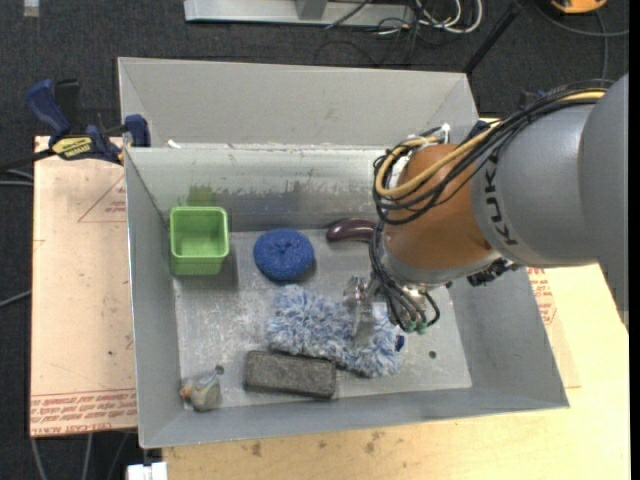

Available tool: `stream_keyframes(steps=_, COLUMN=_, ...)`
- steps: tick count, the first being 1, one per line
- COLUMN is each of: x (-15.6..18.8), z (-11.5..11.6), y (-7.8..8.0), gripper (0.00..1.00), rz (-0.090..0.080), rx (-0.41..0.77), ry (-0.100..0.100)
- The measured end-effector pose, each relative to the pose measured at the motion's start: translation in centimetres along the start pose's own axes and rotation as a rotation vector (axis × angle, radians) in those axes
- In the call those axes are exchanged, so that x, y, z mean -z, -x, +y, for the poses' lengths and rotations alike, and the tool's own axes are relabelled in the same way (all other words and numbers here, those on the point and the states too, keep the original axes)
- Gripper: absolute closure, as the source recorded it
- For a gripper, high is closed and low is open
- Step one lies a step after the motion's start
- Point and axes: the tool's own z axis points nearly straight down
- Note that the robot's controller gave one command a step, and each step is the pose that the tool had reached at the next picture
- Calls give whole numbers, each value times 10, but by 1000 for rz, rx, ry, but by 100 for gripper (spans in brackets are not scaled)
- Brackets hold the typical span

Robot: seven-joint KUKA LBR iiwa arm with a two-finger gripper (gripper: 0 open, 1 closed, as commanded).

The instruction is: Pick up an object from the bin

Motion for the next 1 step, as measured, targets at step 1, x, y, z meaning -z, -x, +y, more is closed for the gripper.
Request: stream_keyframes(steps=1, x=10, z=0, y=1, gripper=100, rz=-2, rx=0, ry=0)
